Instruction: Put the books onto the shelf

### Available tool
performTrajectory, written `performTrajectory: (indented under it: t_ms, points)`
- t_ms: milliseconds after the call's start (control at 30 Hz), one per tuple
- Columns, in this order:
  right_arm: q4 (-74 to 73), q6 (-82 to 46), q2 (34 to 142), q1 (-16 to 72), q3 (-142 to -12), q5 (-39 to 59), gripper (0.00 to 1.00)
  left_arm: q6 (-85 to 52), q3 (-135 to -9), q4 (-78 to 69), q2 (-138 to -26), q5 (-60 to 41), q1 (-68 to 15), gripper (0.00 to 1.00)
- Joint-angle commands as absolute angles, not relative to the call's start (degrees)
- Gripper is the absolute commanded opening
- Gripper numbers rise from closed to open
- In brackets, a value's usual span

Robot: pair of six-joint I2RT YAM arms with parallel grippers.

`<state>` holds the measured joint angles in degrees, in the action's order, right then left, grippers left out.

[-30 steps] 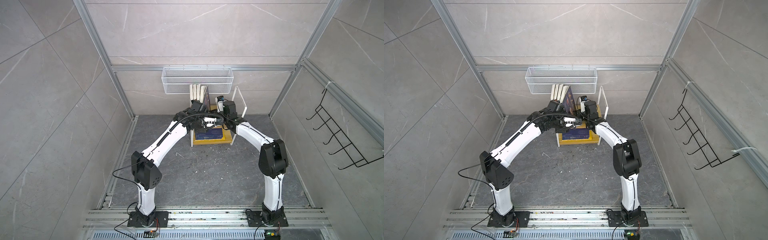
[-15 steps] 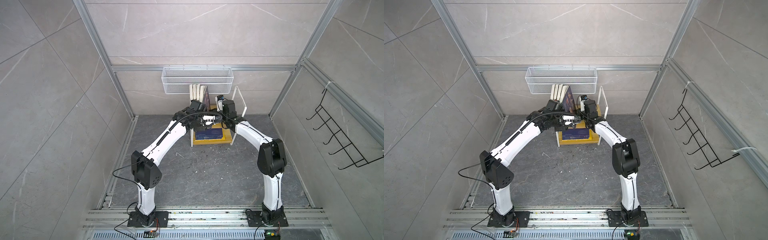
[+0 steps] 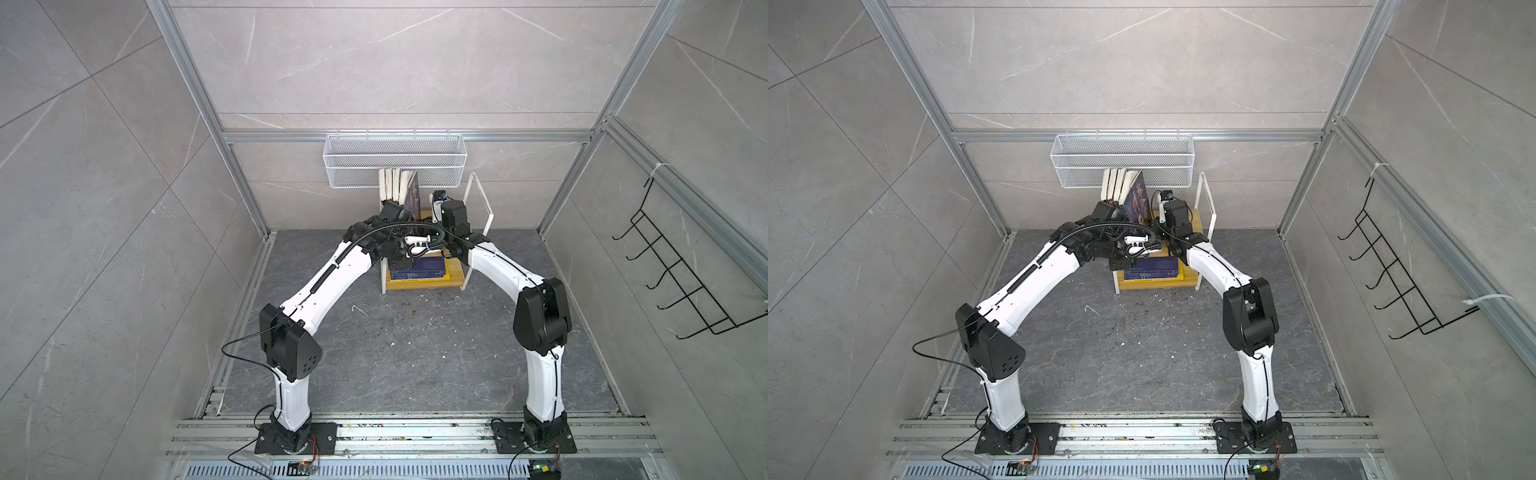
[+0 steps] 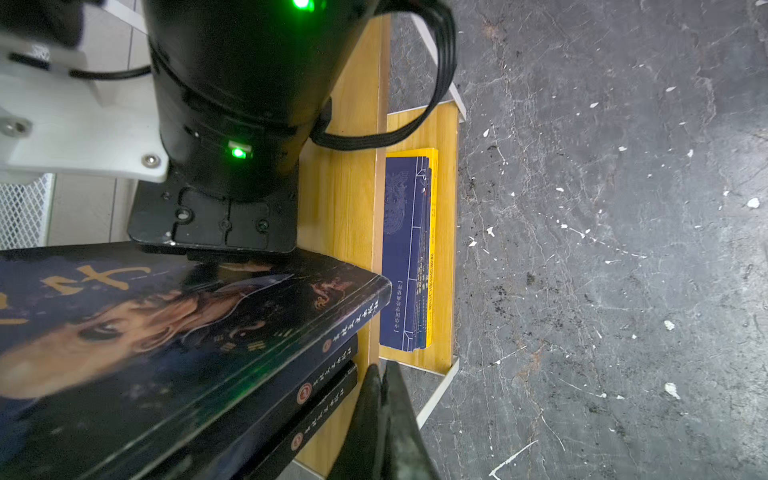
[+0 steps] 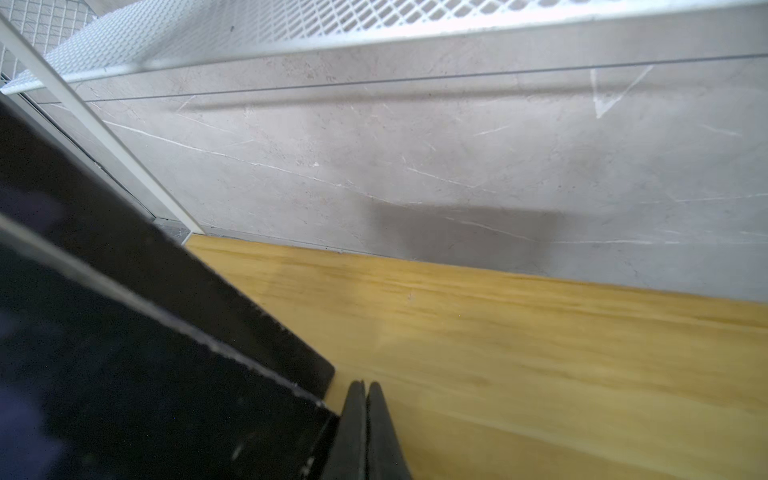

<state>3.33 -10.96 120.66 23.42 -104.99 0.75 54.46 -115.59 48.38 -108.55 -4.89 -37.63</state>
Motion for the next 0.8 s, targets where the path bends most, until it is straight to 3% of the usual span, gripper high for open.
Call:
performTrajectory:
  t_ms: [0,767]
  points:
    - [5.7,-11.1,122.4,24.5,-106.9,0.4,0.00,52.0,-117.8,47.1,-106.5,-5.1,-37.7,0.00]
    - [7.7,-8.7,122.2,24.3,-111.4,-1.2,0.00,51.3,-120.8,41.0,-111.1,1.1,-36.4,0.00]
